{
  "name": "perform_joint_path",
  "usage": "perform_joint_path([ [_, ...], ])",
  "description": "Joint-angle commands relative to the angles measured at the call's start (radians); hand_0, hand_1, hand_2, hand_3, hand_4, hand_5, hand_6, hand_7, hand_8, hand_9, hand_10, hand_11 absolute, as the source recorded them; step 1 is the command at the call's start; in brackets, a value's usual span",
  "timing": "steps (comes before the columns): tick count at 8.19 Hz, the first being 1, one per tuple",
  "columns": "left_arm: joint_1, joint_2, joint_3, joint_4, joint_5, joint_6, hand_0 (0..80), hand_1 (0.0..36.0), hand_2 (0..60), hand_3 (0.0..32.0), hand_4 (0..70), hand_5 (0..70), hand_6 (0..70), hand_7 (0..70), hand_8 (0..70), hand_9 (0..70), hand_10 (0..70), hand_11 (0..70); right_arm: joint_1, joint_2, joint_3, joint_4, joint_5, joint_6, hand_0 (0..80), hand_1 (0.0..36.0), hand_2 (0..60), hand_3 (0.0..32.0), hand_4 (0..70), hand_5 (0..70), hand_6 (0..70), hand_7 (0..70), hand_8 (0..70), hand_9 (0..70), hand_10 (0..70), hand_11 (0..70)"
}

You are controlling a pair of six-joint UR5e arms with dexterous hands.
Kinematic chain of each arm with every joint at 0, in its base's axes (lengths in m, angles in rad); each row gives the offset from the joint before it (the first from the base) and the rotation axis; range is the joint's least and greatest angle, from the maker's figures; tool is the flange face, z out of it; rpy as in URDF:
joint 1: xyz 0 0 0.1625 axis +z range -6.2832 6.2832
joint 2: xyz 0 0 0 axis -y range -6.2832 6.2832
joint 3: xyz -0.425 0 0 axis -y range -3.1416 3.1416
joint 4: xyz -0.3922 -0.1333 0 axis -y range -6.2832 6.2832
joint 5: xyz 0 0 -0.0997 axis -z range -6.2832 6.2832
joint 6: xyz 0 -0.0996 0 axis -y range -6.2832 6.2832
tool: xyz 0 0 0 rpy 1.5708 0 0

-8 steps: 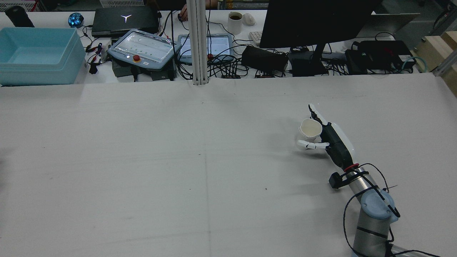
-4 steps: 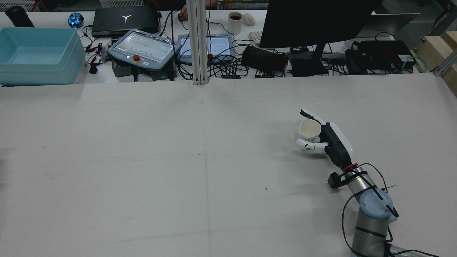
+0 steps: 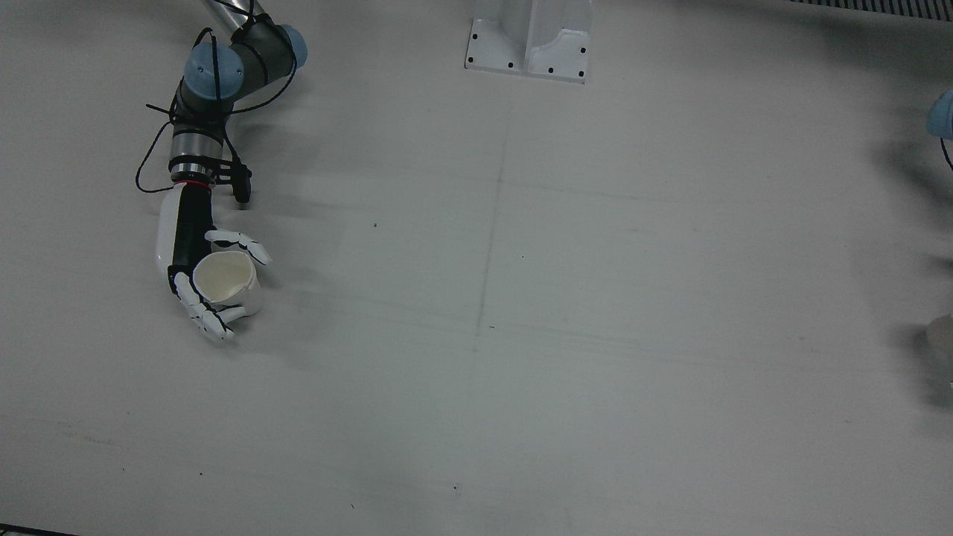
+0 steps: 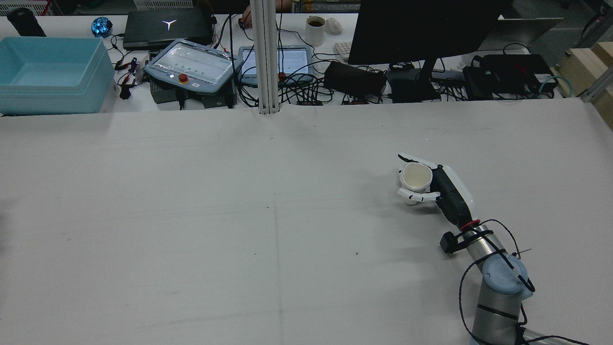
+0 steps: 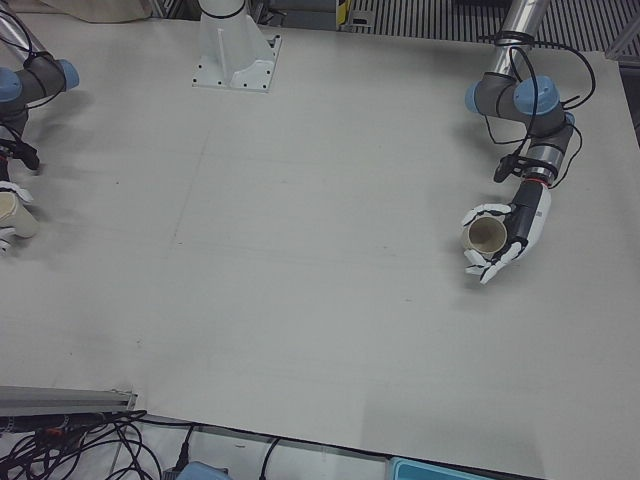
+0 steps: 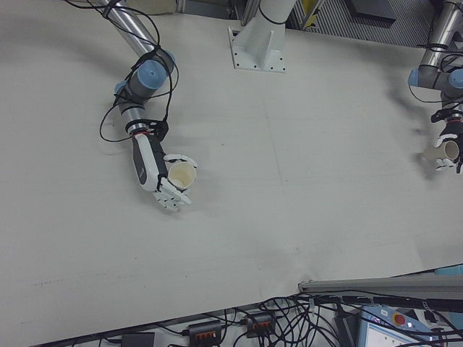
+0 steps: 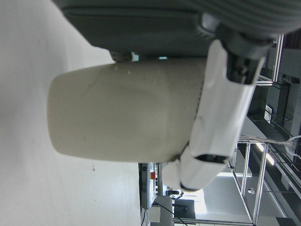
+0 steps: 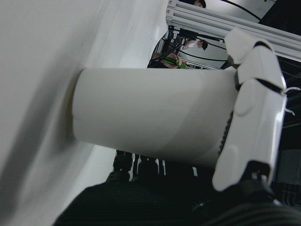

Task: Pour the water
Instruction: 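Grip the white paper cup with the right hand and lift it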

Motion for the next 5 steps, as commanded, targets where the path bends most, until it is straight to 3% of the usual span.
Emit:
perform_joint_path([
  [1,-0.001,0.001,0.002,0.000,0.000,0.000,80.0,36.0,40.3,0.0,25.7,2.3,30.4,51.4,34.5,48.9,16.3,28.7,0.000,0.000,0.000,-0.001,0.000,0.004,56.9,19.3,22.1,0.0,40.0,3.8,49.1,41.5,29.8,31.4,13.6,21.3],
  [3,-0.001,0.004,0.001,0.000,0.000,0.000,80.0,36.0,40.2,0.0,25.8,2.2,30.2,51.2,34.2,48.6,16.1,28.5,0.006,0.000,0.009,-0.003,0.000,0.011,57.5,20.3,21.2,0.0,34.9,4.4,47.1,39.4,26.9,27.7,11.8,18.8],
  [5,0.001,0.000,-0.001,0.002,0.001,0.000,80.0,36.0,40.0,0.0,26.3,2.2,30.5,51.3,34.2,48.5,16.0,28.4,0.047,-0.003,0.061,-0.006,-0.015,0.010,60.1,21.5,19.1,0.0,34.4,5.1,48.7,41.2,26.4,26.7,10.9,17.7],
])
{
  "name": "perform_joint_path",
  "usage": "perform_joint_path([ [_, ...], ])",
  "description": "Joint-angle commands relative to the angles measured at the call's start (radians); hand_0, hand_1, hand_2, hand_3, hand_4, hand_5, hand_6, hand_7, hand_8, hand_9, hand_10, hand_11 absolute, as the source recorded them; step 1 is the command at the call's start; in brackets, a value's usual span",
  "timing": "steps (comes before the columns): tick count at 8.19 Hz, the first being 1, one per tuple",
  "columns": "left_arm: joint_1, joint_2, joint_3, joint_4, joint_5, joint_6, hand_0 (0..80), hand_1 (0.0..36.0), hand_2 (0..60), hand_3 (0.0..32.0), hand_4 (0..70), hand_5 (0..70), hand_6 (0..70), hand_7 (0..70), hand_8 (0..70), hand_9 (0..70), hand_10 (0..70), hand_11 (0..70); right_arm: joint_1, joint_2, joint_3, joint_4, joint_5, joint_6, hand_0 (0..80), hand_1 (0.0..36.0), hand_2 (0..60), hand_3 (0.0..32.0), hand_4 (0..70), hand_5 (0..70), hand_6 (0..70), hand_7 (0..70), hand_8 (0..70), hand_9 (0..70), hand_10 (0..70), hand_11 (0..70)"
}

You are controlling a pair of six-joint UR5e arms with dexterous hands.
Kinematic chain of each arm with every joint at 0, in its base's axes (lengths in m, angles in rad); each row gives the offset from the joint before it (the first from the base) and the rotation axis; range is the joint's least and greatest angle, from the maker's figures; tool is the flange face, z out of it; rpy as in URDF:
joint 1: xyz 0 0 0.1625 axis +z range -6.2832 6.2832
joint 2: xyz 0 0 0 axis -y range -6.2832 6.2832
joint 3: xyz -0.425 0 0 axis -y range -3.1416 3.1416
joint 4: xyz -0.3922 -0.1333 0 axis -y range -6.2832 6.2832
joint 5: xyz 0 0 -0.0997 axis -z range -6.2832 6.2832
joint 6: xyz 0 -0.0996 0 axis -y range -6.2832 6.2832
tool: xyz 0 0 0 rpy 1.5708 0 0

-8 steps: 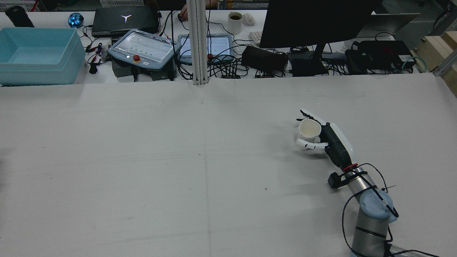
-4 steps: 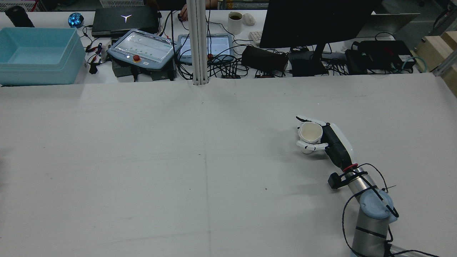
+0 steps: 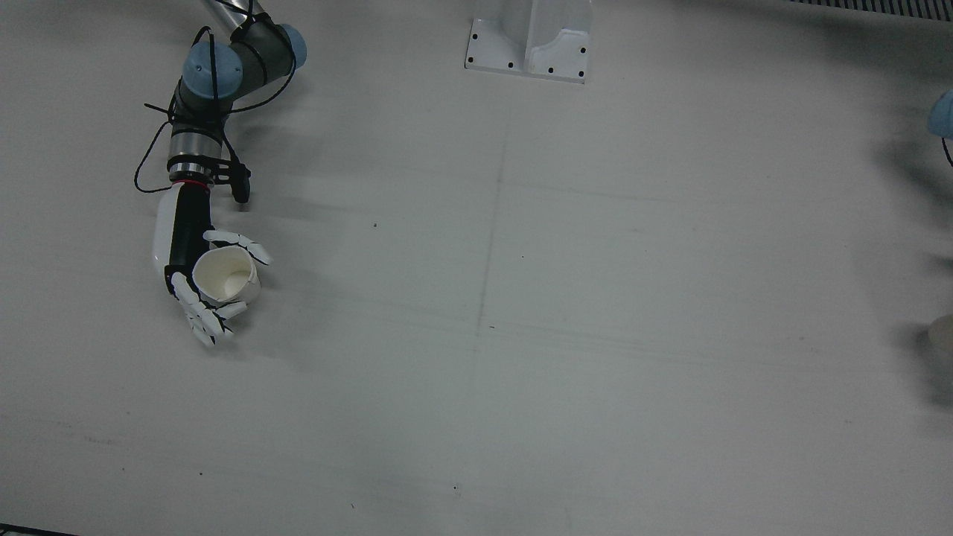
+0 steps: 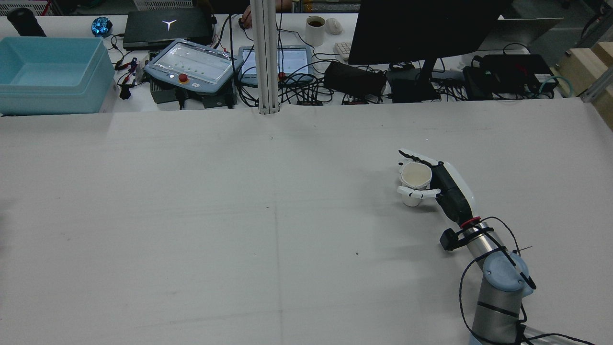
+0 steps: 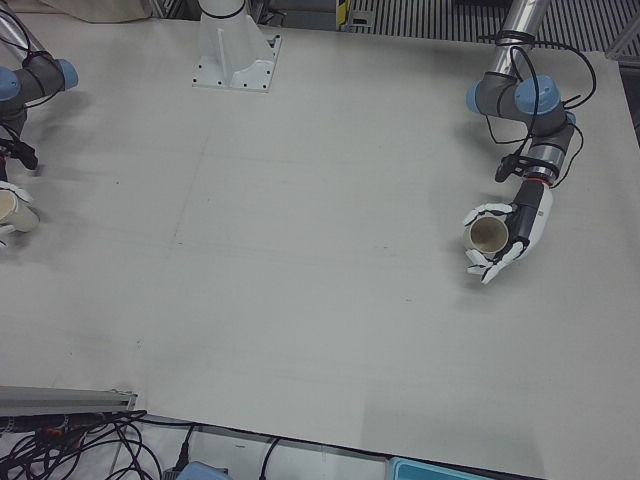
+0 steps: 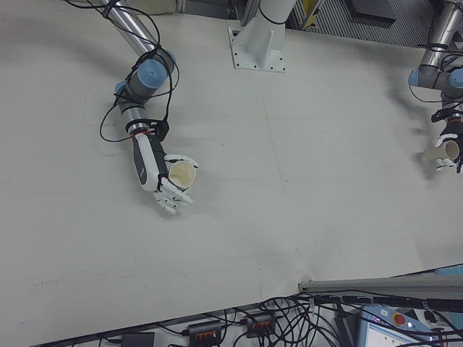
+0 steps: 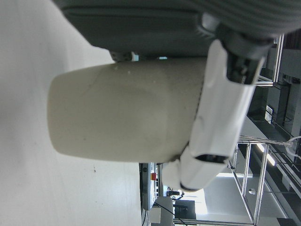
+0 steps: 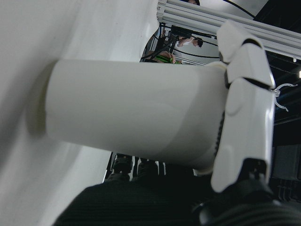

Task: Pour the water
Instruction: 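Grip the white paper cup with the right hand and lift it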

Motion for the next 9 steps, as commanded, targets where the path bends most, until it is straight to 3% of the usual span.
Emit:
perform_joint_path([
  [1,0.002,-0.003,-0.002,0.003,0.001,0.000,80.0,36.0,41.0,0.0,26.2,2.3,30.7,51.3,34.2,48.5,16.0,28.4,0.043,-0.003,0.046,-0.005,-0.014,-0.001,65.2,21.8,14.8,0.0,37.7,6.0,58.4,45.4,31.3,28.0,10.9,17.9],
  [3,0.002,-0.001,0.002,0.003,0.001,0.001,80.0,36.0,40.6,0.0,25.3,2.3,30.4,51.1,34.2,48.6,16.2,28.6,0.038,-0.011,0.031,-0.007,-0.013,-0.007,59.8,20.6,18.5,0.0,33.4,6.7,55.7,47.3,29.0,28.9,11.5,18.6],
  [8,0.008,-0.001,-0.014,0.012,0.013,-0.002,80.0,36.0,39.4,0.0,28.1,2.0,30.0,51.0,33.3,47.5,15.5,27.6,0.081,-0.011,0.115,-0.032,-0.016,-0.007,65.1,23.1,14.8,0.0,30.9,9.2,55.1,48.4,26.5,25.5,9.6,16.3],
  [9,0.012,-0.009,-0.034,0.047,0.077,0.012,80.0,36.0,39.0,0.0,28.8,1.9,29.6,51.2,32.8,47.1,15.2,27.1,0.101,-0.011,0.158,-0.089,-0.022,-0.007,70.8,23.9,12.1,0.0,29.1,7.5,55.2,46.7,26.9,24.7,9.4,16.1],
])
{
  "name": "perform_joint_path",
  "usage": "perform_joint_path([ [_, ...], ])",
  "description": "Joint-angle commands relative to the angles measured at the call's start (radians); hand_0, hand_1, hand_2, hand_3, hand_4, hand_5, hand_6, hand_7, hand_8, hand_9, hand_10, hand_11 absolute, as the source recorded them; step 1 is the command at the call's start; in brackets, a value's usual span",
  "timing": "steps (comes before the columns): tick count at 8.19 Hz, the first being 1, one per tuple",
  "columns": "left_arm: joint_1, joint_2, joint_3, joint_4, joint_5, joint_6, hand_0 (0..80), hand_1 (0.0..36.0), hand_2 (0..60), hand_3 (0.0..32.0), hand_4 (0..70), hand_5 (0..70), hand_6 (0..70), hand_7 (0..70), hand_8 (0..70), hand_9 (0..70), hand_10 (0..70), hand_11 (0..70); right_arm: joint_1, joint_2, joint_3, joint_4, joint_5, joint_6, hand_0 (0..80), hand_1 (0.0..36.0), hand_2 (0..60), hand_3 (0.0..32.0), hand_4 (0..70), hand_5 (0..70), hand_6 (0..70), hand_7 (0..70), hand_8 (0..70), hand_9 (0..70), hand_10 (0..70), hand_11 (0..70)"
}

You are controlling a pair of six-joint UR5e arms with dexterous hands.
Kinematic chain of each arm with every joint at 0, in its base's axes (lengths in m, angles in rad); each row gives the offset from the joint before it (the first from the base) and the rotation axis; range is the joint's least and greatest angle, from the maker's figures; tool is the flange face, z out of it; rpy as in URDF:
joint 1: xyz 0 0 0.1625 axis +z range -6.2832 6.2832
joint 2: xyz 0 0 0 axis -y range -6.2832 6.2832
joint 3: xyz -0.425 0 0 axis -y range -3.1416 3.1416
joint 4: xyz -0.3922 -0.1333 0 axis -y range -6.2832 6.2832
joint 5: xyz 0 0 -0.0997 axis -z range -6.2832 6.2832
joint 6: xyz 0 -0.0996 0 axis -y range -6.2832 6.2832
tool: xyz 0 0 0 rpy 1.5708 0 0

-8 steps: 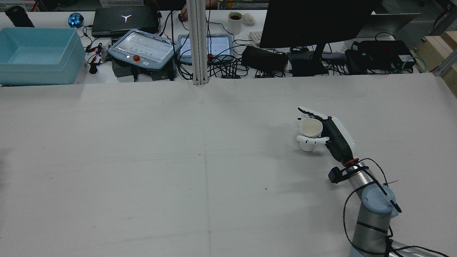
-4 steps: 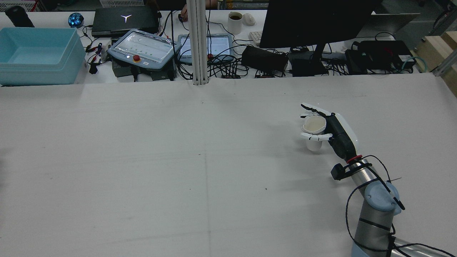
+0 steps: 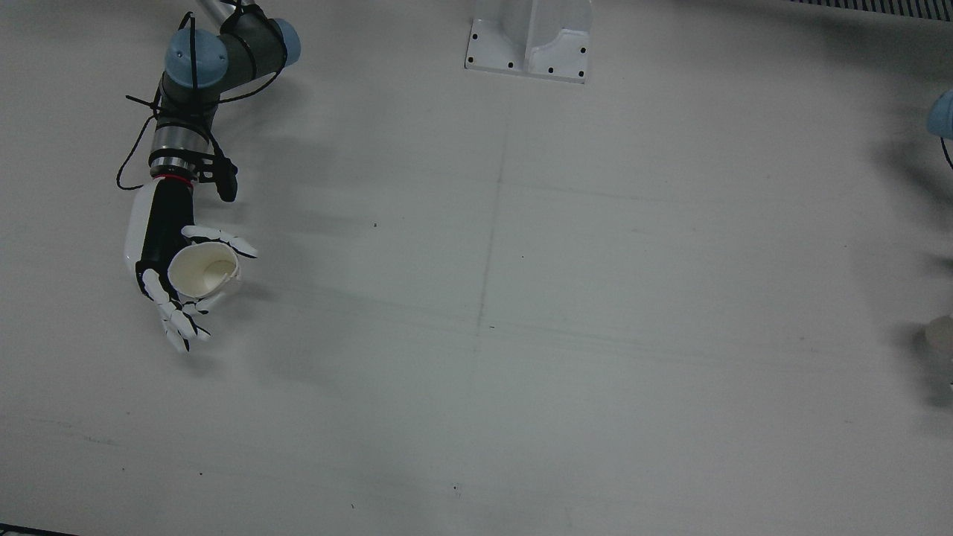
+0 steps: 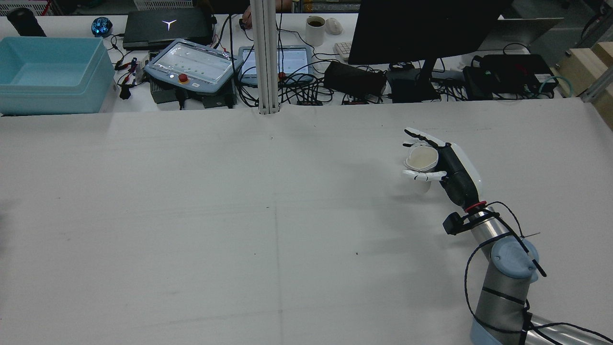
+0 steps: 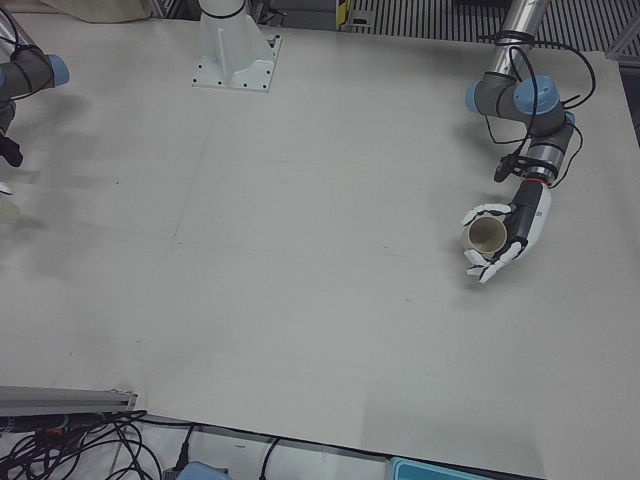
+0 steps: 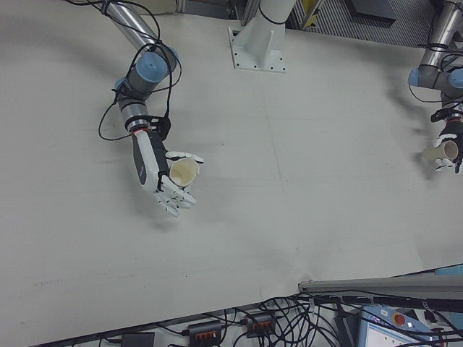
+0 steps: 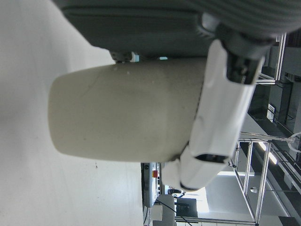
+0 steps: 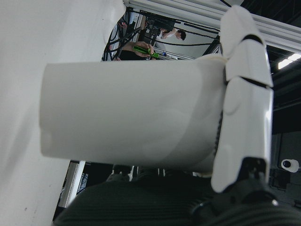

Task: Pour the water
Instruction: 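Grip the white paper cup with the right hand and lift it, then bring the beige cup forward with the left hand, raise white cup above it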

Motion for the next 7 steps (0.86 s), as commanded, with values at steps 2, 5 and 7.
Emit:
perform_joint_path([
  [2,0.001,-0.150,-0.119,0.195,0.296,0.121,80.0,36.0,37.2,0.0,28.1,1.6,28.3,51.2,31.9,46.3,15.1,27.1,0.128,0.003,0.174,-0.121,-0.119,-0.100,74.2,25.4,13.6,0.0,28.3,6.9,54.3,46.3,24.9,22.5,8.4,14.9],
  [5,0.004,-0.302,-0.189,0.351,0.332,0.131,80.0,36.0,39.5,0.0,29.0,1.9,29.8,51.4,32.5,46.7,15.4,27.5,0.201,0.020,0.253,-0.188,-0.155,-0.148,79.7,26.5,14.5,0.0,32.4,8.4,56.3,49.5,24.9,24.3,9.5,16.5],
  [7,0.030,-0.431,-0.189,0.398,0.356,0.143,80.0,36.0,40.8,0.0,28.7,2.0,30.5,51.5,32.9,47.0,15.5,27.7,0.209,0.026,0.294,-0.198,-0.150,-0.190,78.4,26.5,15.0,0.0,32.1,9.7,56.2,51.0,24.4,24.2,9.3,16.2],
])
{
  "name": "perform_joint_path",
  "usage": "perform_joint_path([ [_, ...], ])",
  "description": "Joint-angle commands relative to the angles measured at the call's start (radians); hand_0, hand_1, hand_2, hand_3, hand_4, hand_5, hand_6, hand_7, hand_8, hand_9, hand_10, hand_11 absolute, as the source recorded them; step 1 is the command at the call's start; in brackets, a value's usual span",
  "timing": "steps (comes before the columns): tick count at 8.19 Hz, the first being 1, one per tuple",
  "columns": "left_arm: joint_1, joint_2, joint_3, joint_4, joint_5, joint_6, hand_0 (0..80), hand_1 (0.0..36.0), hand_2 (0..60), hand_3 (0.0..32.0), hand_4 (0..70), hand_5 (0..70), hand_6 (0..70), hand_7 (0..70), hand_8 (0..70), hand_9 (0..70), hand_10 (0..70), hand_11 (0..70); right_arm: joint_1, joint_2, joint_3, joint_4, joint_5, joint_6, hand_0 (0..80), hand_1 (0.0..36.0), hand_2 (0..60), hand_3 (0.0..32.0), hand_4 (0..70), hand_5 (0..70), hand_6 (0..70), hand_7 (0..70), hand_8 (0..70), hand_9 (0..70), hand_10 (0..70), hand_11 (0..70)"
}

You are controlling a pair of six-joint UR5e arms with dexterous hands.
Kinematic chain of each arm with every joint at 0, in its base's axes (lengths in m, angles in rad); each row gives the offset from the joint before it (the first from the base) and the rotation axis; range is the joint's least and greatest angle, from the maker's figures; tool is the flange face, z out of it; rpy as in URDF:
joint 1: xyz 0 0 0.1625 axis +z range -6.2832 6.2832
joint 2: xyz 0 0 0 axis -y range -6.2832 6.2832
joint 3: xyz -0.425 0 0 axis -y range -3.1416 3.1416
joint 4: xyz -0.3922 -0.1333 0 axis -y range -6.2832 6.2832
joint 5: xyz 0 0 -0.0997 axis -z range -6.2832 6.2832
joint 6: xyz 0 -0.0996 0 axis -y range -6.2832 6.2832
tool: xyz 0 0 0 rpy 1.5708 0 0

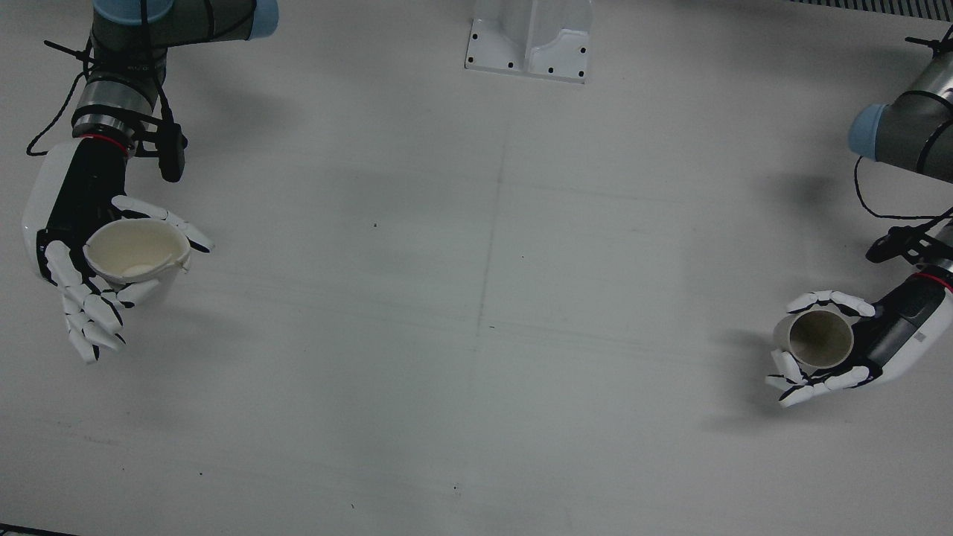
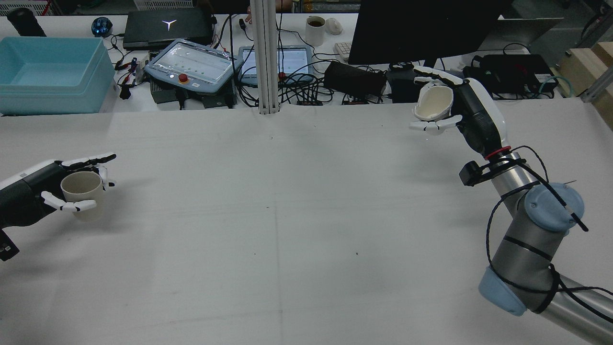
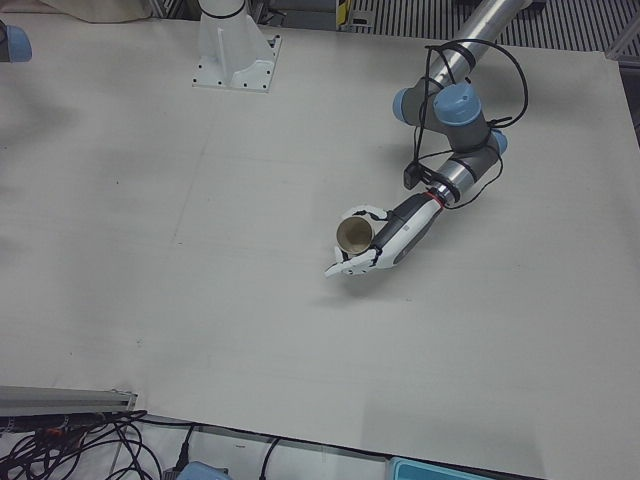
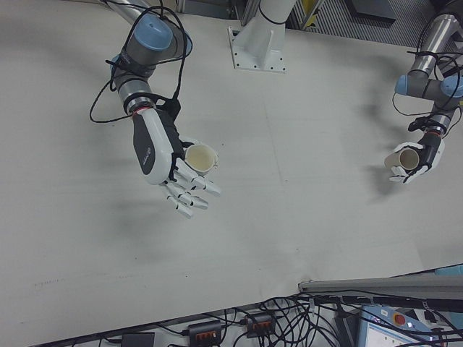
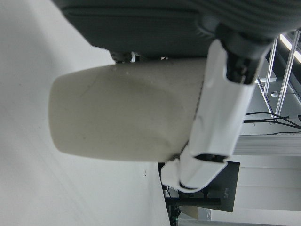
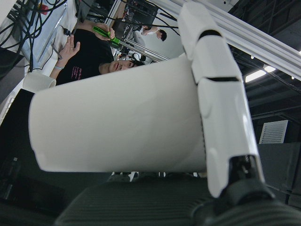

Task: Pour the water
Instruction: 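Bring the beige cup forward with the left hand, raise white cup above it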

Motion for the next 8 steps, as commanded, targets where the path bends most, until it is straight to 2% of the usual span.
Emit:
perform_joint_path([
  [1,0.067,-0.193,-0.001,0.093,0.025,0.013,80.0,36.0,41.2,0.0,28.3,2.0,30.5,51.4,33.0,47.1,15.7,27.8,0.026,0.024,0.052,-0.012,0.004,-0.063,77.0,26.4,15.8,0.0,32.4,9.9,56.7,51.7,24.6,24.8,10.0,17.2],
  [4,0.167,-0.363,0.001,0.189,0.019,0.019,80.0,36.0,42.1,0.0,27.6,2.1,30.6,51.2,32.9,47.0,15.7,27.9,0.037,0.052,0.057,-0.012,0.010,-0.081,76.6,26.6,15.4,0.0,29.9,11.4,55.8,51.6,23.7,23.5,9.1,16.0],
  [6,0.212,-0.454,0.006,0.241,0.017,0.039,80.0,36.0,43.0,0.0,27.5,2.1,30.8,51.3,33.0,47.1,15.7,28.0,0.007,0.141,0.074,-0.012,0.043,-0.223,78.4,27.3,16.0,0.0,29.2,12.6,55.9,50.7,23.2,23.1,9.2,16.2],
  [8,0.215,-0.491,0.004,0.263,0.017,0.037,80.0,36.0,44.6,0.0,27.6,2.1,31.2,51.4,33.0,47.0,15.6,27.8,-0.108,0.207,0.114,-0.006,0.052,-0.401,80.0,28.0,15.5,0.0,31.0,13.7,57.1,53.0,22.9,22.7,9.3,16.4],
])
